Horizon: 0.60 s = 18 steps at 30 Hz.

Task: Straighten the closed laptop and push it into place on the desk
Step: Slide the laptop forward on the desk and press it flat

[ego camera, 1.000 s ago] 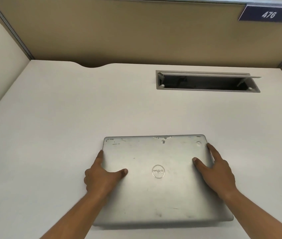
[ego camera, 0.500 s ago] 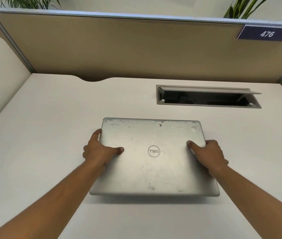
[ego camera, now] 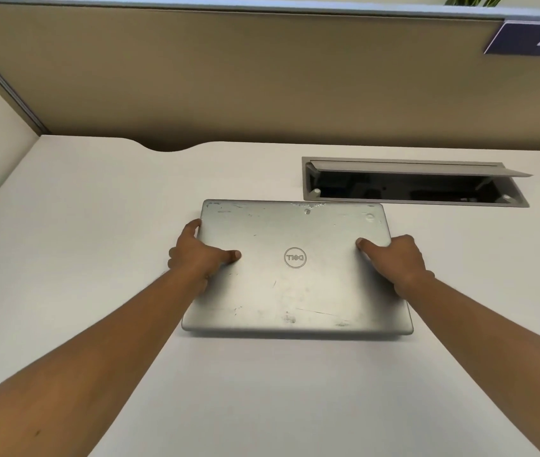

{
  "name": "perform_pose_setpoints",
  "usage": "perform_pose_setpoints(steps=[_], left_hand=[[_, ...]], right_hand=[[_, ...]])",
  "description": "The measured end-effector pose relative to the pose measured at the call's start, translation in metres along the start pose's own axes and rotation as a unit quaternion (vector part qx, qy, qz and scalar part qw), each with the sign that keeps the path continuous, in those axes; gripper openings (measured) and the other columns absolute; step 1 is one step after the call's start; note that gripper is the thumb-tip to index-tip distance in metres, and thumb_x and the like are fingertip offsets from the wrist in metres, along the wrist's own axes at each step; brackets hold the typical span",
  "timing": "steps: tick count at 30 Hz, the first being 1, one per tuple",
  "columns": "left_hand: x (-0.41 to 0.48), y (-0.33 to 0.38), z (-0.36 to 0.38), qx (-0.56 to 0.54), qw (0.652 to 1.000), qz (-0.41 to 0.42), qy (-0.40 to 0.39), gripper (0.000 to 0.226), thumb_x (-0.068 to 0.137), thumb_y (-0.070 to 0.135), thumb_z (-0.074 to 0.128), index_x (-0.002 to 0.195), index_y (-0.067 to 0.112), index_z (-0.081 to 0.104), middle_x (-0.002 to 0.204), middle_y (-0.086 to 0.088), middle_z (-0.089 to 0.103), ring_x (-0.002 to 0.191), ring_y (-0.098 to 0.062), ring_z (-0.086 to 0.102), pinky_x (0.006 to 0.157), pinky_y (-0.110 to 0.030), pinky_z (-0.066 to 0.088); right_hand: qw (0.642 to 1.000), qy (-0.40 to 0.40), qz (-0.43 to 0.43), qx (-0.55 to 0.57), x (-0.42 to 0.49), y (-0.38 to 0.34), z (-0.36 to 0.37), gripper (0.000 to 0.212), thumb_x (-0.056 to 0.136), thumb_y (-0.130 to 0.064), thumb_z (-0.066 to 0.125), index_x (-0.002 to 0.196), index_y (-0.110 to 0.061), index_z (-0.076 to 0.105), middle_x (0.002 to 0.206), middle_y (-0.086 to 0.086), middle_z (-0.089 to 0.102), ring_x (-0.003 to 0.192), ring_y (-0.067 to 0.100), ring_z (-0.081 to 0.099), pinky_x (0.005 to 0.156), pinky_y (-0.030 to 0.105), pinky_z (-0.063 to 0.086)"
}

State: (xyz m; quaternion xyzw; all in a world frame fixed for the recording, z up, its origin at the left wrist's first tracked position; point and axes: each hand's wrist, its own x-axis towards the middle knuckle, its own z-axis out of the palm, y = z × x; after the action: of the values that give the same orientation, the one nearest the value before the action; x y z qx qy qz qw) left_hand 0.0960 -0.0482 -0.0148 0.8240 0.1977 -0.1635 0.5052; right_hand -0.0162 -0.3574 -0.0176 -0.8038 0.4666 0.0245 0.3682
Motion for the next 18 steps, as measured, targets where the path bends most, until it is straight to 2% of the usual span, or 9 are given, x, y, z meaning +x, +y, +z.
perform_pose_setpoints(steps=[8, 13, 18], left_hand=[[0.012, -0.004, 0.008, 0.025, 1.000, 0.002, 0.006, 0.115, 0.050, 0.025, 0.096, 0.146, 0.036, 0.034, 0.146, -0.007, 0.044, 0.131, -0.032, 0.041, 0.107, -0.049, 0.041], [0.010, -0.005, 0.011, 0.065, 0.998, 0.006, 0.015, 0.113, 0.053, 0.034, 0.093, 0.147, 0.038, 0.030, 0.146, -0.007, 0.044, 0.131, -0.034, 0.042, 0.106, -0.051, 0.041], [0.008, -0.011, 0.013, 0.096, 0.995, 0.023, 0.028, 0.109, 0.056, 0.044, 0.089, 0.147, 0.042, 0.028, 0.144, -0.007, 0.042, 0.132, -0.035, 0.038, 0.102, -0.047, 0.041]], right_hand=[[0.999, 0.017, 0.006, -0.036, 0.017, -0.001, 0.007, 0.082, 0.063, -0.071, 0.065, 0.112, -0.007, 0.049, 0.104, 0.011, 0.063, 0.095, 0.036, 0.059, 0.097, 0.052, 0.039], [0.996, 0.035, 0.000, -0.084, 0.019, -0.002, 0.009, 0.078, 0.063, -0.072, 0.061, 0.110, -0.011, 0.047, 0.106, 0.008, 0.062, 0.090, 0.033, 0.055, 0.088, 0.047, 0.032], [0.987, 0.062, -0.026, -0.144, 0.016, 0.000, 0.013, 0.076, 0.070, -0.072, 0.056, 0.115, -0.010, 0.048, 0.116, 0.011, 0.060, 0.106, 0.037, 0.057, 0.092, 0.048, 0.034]])
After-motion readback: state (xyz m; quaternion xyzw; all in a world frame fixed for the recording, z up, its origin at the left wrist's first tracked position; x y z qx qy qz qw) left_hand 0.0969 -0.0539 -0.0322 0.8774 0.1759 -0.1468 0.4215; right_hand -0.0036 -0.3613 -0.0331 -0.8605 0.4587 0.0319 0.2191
